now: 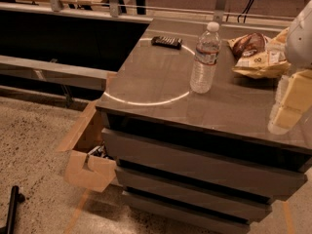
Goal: Move water bottle near rxbar chocolate
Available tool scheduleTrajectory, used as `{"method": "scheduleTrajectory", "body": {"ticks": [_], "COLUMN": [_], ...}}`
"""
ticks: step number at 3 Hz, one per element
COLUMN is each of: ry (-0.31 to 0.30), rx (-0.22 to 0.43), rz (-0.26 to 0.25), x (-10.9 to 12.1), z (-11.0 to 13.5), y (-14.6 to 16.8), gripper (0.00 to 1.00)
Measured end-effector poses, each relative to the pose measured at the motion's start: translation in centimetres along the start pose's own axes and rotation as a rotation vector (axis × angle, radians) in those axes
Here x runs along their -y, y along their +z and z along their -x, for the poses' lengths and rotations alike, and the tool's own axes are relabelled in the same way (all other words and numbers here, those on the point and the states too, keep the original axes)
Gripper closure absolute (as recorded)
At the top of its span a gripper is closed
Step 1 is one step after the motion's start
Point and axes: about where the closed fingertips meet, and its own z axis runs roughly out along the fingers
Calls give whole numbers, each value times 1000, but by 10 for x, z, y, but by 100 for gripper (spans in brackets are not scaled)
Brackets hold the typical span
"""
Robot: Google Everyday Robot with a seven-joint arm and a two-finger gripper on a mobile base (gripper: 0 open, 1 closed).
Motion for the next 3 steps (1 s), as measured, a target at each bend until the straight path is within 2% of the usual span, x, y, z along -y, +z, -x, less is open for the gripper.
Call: {"method": "scheduleTrajectory", "body": {"ticks": [1, 2, 3], "ry": [0, 123, 258], "rx": [0, 105, 275], "rz": [0, -32, -94], "x": [0, 1, 6], "z": [0, -12, -20], "y": [0, 2, 0], "gripper": [0, 0, 0]}}
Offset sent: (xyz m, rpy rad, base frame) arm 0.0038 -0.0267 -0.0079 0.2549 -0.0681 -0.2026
